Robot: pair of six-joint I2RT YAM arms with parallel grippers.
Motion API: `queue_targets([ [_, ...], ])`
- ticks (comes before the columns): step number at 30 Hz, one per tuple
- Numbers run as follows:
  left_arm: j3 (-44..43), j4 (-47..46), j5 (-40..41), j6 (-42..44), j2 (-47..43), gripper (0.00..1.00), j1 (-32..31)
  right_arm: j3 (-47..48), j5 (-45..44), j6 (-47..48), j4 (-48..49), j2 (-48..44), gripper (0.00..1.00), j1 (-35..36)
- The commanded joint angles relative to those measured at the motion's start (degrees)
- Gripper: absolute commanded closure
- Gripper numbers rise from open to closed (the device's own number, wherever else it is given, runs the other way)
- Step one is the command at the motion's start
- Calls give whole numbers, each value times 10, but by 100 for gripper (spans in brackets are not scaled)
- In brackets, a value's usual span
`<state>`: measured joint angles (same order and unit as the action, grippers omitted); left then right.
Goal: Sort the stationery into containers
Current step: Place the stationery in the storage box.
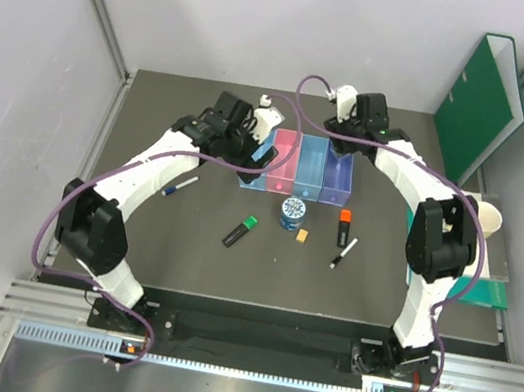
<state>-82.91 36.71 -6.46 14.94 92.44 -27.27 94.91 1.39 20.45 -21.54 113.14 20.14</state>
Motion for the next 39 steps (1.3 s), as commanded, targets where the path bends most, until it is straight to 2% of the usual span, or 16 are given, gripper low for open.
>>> queue_targets([
  [1, -13, -8, -13, 0, 5, 1, -6, -3, 5, -9, 47, 7, 75, 16],
  [5, -15, -9, -19, 0, 7, 1, -9, -9, -2, -13, 50, 16, 71, 17],
  [16, -23, -18, -65, -9, 6, 1, -21, -28, -25, -13, 66, 22, 69, 17],
  [19, -21, -27, -79, -7, 13, 1, -37, -29, -30, -12, 62, 23, 43, 17],
  [20, -20, -30, -80, -4, 20, 1, -41, -30, -30, -11, 62, 21, 27, 17],
  [23, -13, -44, -90, -1, 32, 1, -60, -37, -33, -8, 60, 8, 12, 17],
  [27, -8, -80, -91, 0, 55, 1, -89, -42, -36, -8, 48, -27, 0, 17],
  [34, -3, -114, -73, 6, 103, 1, -151, -73, -72, -7, 28, -117, 0, 0],
  [39, -9, -127, -85, -11, 138, 1, -170, -108, -88, -7, 17, -176, 0, -39],
])
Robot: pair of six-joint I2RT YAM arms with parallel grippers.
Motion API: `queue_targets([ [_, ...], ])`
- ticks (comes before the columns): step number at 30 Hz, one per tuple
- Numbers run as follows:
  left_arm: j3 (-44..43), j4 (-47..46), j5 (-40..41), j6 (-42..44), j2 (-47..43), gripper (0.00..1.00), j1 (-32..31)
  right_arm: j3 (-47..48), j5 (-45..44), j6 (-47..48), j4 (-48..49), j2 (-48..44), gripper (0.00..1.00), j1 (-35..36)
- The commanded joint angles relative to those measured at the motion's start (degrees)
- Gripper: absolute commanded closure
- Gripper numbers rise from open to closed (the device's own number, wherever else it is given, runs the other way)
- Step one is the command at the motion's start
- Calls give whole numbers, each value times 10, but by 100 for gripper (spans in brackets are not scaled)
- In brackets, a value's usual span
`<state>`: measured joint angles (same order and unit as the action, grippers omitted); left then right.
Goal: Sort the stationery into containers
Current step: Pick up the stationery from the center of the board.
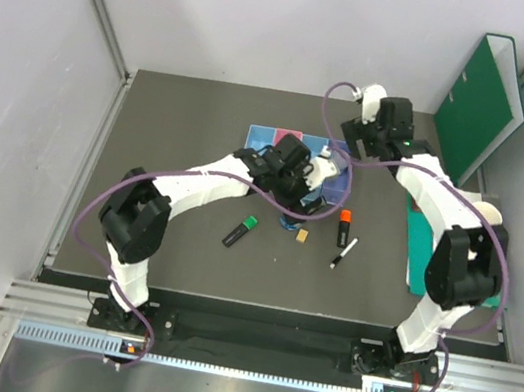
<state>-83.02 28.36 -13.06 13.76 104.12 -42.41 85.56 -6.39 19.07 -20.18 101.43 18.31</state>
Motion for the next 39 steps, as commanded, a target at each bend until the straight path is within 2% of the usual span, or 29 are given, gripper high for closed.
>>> queue_targets([
  [1, -8, -47, -19, -3, 29, 1, -23, -27, -9, 4, 1, -67, 0, -27],
  [5, -3, -57, -2, -8, 41, 1, -29, -57, 4, -7, -11, -112, 0, -66],
  [11, 11, -66, 53, 11, 36, 1, -29, -115, 31, -11, -24, -166, 0, -83],
  [29, 54, -109, 78, 36, 45, 1, -26, -160, 38, -22, -33, -195, 0, -86],
  [33, 38, -108, 67, 33, 51, 9, -24, -166, 39, -24, -35, -200, 0, -86],
  [34, 34, -106, 65, 32, 51, 15, -24, -168, 39, -25, -35, -200, 0, -86],
  [35, 31, -106, 63, 29, 52, 18, -23, -173, 40, -25, -35, -200, 0, -86],
  [39, 19, -100, 43, 22, 57, 19, -21, -195, 57, -32, -46, -196, 0, -87],
])
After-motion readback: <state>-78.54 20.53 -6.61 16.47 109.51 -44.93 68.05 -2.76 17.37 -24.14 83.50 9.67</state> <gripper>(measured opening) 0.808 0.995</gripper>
